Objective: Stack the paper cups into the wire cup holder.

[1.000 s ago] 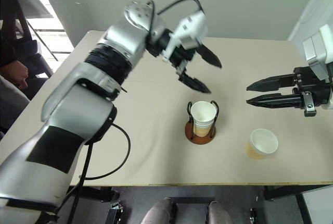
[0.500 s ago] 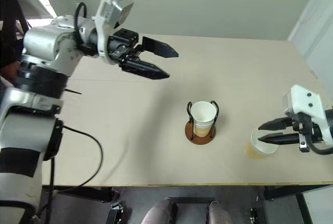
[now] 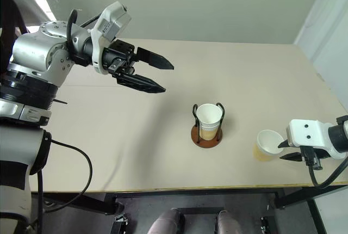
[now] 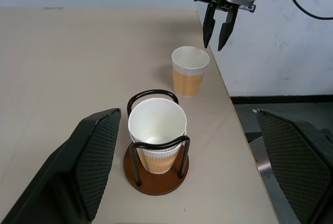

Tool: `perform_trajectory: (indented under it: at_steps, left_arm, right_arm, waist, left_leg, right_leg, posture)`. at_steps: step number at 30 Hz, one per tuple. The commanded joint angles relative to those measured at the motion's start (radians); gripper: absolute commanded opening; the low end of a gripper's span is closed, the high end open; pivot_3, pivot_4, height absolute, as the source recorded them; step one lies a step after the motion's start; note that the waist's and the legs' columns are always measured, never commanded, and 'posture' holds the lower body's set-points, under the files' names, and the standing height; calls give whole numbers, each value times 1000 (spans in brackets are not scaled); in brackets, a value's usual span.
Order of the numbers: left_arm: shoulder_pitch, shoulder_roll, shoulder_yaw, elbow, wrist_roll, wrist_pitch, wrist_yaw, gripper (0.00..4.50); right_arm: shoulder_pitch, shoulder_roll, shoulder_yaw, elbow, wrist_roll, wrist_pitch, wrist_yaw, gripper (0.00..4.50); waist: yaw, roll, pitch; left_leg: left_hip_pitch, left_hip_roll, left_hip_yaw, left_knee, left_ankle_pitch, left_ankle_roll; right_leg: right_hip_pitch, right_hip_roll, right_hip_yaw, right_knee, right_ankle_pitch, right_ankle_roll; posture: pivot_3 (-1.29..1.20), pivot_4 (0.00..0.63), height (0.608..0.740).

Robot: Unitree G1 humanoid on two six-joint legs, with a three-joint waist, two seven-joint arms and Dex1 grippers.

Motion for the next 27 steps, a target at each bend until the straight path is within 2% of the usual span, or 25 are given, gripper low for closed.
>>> perform_trajectory:
  at_steps: [1,13,21,24,26,27]
  left_arm:
    - [-30,4,41,-3,9,-5,-30,4462]
    - [-13,-9,77,5,33,0,-30,4462]
    - [30,-4,114,-8,50,5,-30,4462]
    - [46,10,108,-7,56,-11,-30,4500]
    - [56,18,101,3,67,-27,-30,4500]
    - [62,22,98,9,75,-37,-30,4500]
  right_arm:
    - [-43,9,37,9,-22,-32,2,1290]
    - [-158,32,189,-3,-90,-61,38,1290]
    - [-202,37,262,-2,-159,-86,62,1290]
    - [-223,47,292,2,-203,-103,58,696]
    - [-230,51,312,-1,-231,-114,59,76]
    - [-231,53,320,-2,-248,-119,58,29]
  waist:
    - [0,0,0]
    - [1,0,0]
    - [0,0,0]
    - [0,0,0]
    - [0,0,0]
    - [0,0,0]
  left_leg:
    - [0,0,0,0,0,0]
    - [0,1,2,-13,1,-1]
    - [0,2,3,-15,1,-1]
    - [0,3,3,-15,1,-1]
    - [0,3,2,-15,1,-1]
    - [0,3,2,-15,0,-1]
  right_leg:
    - [0,0,0,0,0,0]
    - [-1,0,1,-12,0,-1]
    - [-2,0,-1,-13,2,6]
    - [-2,0,-1,-13,2,6]
    - [-2,0,-1,-13,2,6]
    - [-2,0,-1,-13,2,5]
  posture:
    - [0,150,740]
    - [0,150,740]
    - [0,150,740]
    - [0,150,740]
    - [0,150,740]
    - [0,150,740]
